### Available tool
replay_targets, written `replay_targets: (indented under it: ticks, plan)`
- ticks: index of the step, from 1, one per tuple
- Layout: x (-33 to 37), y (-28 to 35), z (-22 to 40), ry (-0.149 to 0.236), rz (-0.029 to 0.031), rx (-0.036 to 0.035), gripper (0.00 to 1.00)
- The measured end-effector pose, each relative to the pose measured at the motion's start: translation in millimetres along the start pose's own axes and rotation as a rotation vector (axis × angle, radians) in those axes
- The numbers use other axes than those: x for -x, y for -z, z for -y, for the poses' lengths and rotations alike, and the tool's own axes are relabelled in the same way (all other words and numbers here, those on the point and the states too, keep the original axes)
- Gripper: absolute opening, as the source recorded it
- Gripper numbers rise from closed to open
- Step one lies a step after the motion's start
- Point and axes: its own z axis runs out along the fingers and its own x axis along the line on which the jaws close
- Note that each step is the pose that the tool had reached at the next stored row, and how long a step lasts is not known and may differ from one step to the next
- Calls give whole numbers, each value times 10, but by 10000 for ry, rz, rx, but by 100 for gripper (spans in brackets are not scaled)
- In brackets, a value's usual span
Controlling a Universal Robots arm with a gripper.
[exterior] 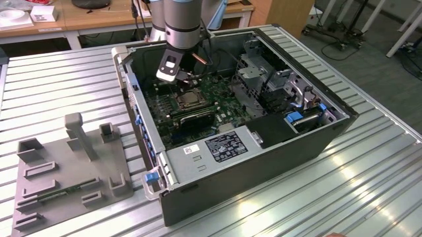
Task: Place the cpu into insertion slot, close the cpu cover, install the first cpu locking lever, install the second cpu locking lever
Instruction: 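Close the cpu cover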
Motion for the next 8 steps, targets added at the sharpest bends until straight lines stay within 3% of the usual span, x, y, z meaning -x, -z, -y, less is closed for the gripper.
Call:
replay_targets:
  ticks: [8]
  plan:
    - [0,0,0,982,-50,-53,11]
